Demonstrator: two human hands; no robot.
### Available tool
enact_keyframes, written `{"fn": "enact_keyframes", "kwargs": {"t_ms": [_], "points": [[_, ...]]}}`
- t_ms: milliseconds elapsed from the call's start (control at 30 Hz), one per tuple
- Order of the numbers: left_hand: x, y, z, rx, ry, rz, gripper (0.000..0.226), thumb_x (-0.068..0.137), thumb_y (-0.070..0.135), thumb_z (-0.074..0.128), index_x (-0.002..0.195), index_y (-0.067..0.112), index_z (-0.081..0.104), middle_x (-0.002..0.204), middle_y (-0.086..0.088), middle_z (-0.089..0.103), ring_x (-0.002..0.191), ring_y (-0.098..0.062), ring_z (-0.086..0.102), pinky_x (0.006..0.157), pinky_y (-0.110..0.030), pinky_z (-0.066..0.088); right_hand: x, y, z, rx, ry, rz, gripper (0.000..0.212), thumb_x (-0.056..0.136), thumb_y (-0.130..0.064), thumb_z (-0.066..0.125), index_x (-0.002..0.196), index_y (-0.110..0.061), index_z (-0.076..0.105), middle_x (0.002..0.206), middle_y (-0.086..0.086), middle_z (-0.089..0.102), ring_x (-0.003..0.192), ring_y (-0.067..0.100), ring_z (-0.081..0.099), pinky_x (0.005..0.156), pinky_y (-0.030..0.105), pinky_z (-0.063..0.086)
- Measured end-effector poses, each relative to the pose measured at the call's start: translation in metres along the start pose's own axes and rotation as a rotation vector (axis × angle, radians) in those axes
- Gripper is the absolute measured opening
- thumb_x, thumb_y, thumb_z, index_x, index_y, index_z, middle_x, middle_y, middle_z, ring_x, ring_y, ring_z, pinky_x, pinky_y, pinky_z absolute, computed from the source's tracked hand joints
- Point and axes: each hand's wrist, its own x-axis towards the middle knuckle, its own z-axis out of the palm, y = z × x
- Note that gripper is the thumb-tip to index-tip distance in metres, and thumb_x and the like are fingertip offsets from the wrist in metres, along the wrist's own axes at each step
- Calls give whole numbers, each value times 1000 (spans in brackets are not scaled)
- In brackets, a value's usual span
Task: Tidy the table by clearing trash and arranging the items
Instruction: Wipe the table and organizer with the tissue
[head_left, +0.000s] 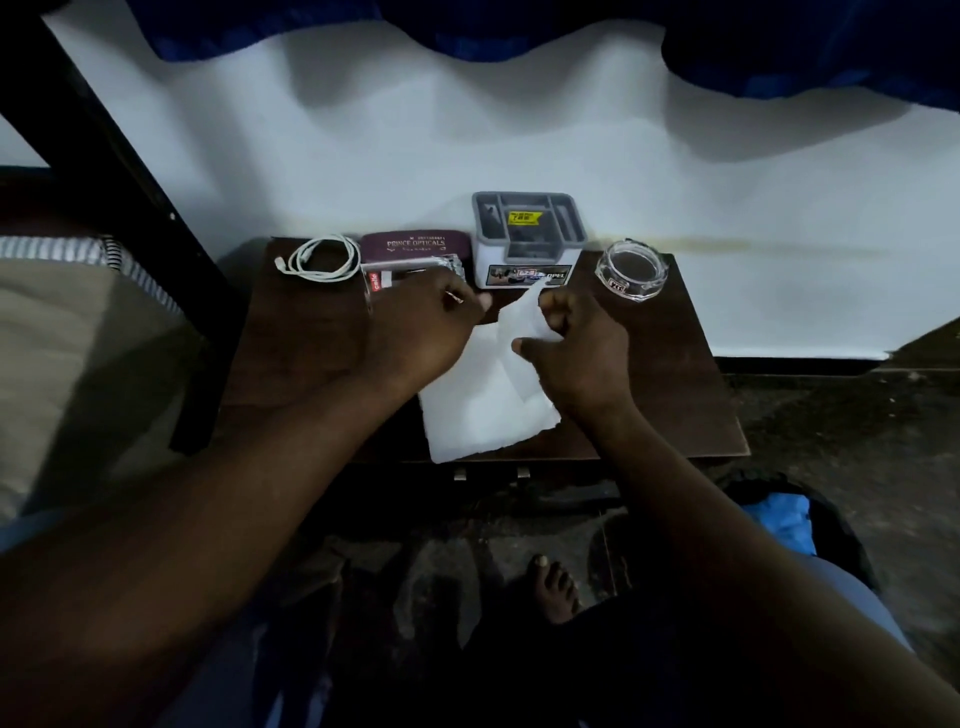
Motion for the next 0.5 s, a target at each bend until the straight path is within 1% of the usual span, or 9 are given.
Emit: {"fn": "enact_keyframes", "kwargs": {"t_ms": [33, 100, 167, 200, 267, 333, 367, 433, 500], "points": [[-1, 6, 1, -270, -113, -167, 38, 87, 56, 71, 94, 19, 75, 93, -1, 77, 82, -21, 74, 79, -39, 61, -2, -2, 3, -59, 6, -94, 37, 74, -14, 86, 105, -21, 67, 87, -16, 65, 81, -1, 62, 68, 11, 45], [-2, 14, 4, -709, -315, -444, 52, 82, 64, 73, 99, 15, 76, 97, -4, 77, 82, -22, 76, 80, -39, 64, -7, -7, 6, -191, 0, -314, 30, 74, -9, 80, 100, -20, 67, 91, -9, 68, 86, 13, 64, 70, 26, 48], [0, 12, 6, -876, -407, -527, 56, 80, 63, 75, 106, 14, 76, 95, -5, 76, 82, -19, 75, 79, -36, 63, -12, -12, 13, -273, -30, -455, 27, 74, -5, 72, 97, -19, 69, 94, -3, 69, 89, 22, 63, 70, 34, 51], [1, 11, 6, -892, -407, -538, 53, 81, 58, 77, 109, 13, 75, 93, -5, 76, 79, -19, 74, 76, -34, 62, -14, -13, 15, -304, -48, -487, 26, 75, -5, 70, 97, -17, 70, 95, -1, 68, 88, 26, 63, 69, 39, 53], [6, 8, 6, -858, -344, -566, 34, 88, 38, 77, 109, 11, 74, 91, -7, 76, 69, -19, 73, 66, -32, 61, -16, -14, 19, -337, -68, -512, 22, 76, -7, 70, 97, -14, 73, 95, 3, 68, 87, 29, 64, 69, 44, 54], [9, 5, 7, -782, -274, -580, 11, 94, 17, 69, 101, 8, 70, 86, -10, 73, 60, -19, 71, 56, -30, 58, -18, -16, 20, -298, -80, -473, 17, 79, -14, 76, 96, -15, 75, 94, 1, 70, 85, 24, 67, 74, 41, 55], [9, 3, 7, -761, -250, -583, 5, 95, 12, 65, 97, 8, 69, 84, -10, 72, 57, -18, 69, 51, -28, 56, -19, -17, 20, -258, -84, -435, 17, 79, -19, 79, 96, -16, 76, 93, -1, 71, 83, 19, 67, 76, 39, 55], [10, -1, 8, -745, -207, -591, 9, 98, 8, 61, 91, 8, 68, 82, -10, 72, 54, -18, 69, 49, -27, 55, -20, -18, 19, -178, -89, -347, 19, 81, -27, 82, 96, -18, 77, 92, -4, 71, 79, 12, 67, 77, 33, 55], [10, -4, 10, -725, -188, -589, 12, 98, 7, 61, 92, 9, 71, 86, -11, 75, 64, -22, 72, 56, -33, 60, -18, -18, 17, -121, -89, -252, 17, 84, -32, 81, 94, -19, 78, 88, -7, 73, 77, 8, 68, 76, 30, 55]]}}
